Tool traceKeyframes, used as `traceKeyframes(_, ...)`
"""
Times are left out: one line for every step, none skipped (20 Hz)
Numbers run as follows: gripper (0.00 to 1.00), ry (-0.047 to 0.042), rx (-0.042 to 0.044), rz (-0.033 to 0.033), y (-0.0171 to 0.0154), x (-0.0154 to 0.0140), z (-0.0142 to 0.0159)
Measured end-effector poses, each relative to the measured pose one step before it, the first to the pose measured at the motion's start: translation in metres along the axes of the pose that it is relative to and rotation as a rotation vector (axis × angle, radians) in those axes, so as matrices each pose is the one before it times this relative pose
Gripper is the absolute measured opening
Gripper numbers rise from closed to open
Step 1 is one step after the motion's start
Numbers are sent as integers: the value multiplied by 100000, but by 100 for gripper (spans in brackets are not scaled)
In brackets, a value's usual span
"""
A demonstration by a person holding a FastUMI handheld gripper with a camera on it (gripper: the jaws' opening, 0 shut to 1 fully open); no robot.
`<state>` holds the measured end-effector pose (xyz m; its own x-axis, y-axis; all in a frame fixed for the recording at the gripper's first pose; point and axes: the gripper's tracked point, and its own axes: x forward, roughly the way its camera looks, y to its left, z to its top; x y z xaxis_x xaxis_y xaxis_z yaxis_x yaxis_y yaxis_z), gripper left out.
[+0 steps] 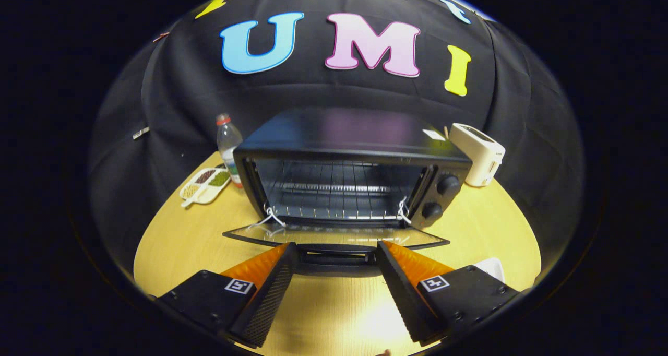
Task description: Open the toaster oven, put the food inside, and close the toaster oven door.
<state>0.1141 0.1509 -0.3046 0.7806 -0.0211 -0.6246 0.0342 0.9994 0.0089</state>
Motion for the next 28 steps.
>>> traceKeyframes(98,3941,821,867,-24,312,-1515)
traceKeyframes(98,3786,1606,652,-46,-114,-1481)
traceKeyframes(99,2394,2000,1134,55,-61,-841)
traceKeyframes(99,1210,1667,800,-16,-198,-500)
traceKeyframes(99,930,322,750,-65,-254,-454)
traceKeyframes(99,2286,-277,579,-76,-377,-816)
traceKeyframes(99,1714,253,963,-88,-398,-643)
traceKeyframes(99,377,1063,1274,-66,-565,-278)
traceKeyframes(99,-678,1133,1332,-127,-734,79)
traceKeyframes(99,-1368,821,1139,-246,-856,381)
traceKeyframes(99,-1542,775,949,-576,-987,616)
traceKeyframes(99,-1393,1180,571,-818,-1048,607)
traceKeyframes(99,-1533,2036,1196,-993,-1268,847)
traceKeyframes(99,-1232,1640,674,-1103,-1048,892)
traceKeyframes(99,-2333,803,-660,-1497,-1177,1062)
traceKeyframes(99,-2385,317,-703,-1503,-1107,975)
traceKeyframes(99,-1447,118,-533,-1590,-997,957)
traceKeyframes(99,-913,496,-102,-1509,-544,578)
traceKeyframes(99,-424,398,429,-1517,-563,599)
traceKeyframes(99,496,-45,34,-1688,-503,383)
traceKeyframes(99,1470,-743,698,-1727,-290,78)
traceKeyframes(99,1703,-1614,621,-1895,-198,-60)
traceKeyframes(99,1559,-1896,-834,-2491,-168,-152)
traceKeyframes(99,427,-1255,-1118,-2121,58,16)
traceKeyframes(99,1561,-125,-569,-2045,310,-314)
traceKeyframes(99,2631,1330,1105,-1553,449,-728)
traceKeyframes(99,3218,2049,1131,-1418,572,-640)
traceKeyframes(99,3010,2306,670,-1525,845,-560)
